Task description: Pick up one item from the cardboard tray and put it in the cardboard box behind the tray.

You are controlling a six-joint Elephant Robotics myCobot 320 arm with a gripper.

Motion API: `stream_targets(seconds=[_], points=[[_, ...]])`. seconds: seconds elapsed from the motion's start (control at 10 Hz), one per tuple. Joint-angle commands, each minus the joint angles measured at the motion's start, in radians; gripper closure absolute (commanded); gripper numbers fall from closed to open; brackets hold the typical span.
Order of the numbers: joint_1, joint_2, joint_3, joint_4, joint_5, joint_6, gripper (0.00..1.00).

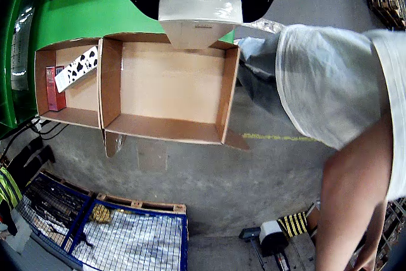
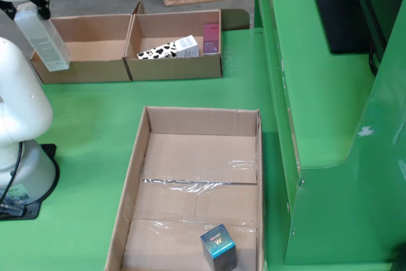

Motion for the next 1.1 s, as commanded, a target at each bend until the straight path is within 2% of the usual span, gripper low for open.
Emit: stream_targets(seconds=[0.0,0.1,0.2,0.4,1.0], points=[[-0.174,-0.348,0.792,-0.428,0.059,-0.146,1.0],[-0.174,-0.348,0.792,-0.428,0.059,-0.146,1.0],[-0.283,-0.383,0.792,-0.269,0.075,-0.228,1.0],[-0.4,-0.436,0.792,-0.082,0.093,-0.316,1.0],[-0.4,-0.436,0.792,-0.082,0.093,-0.316,1.0]])
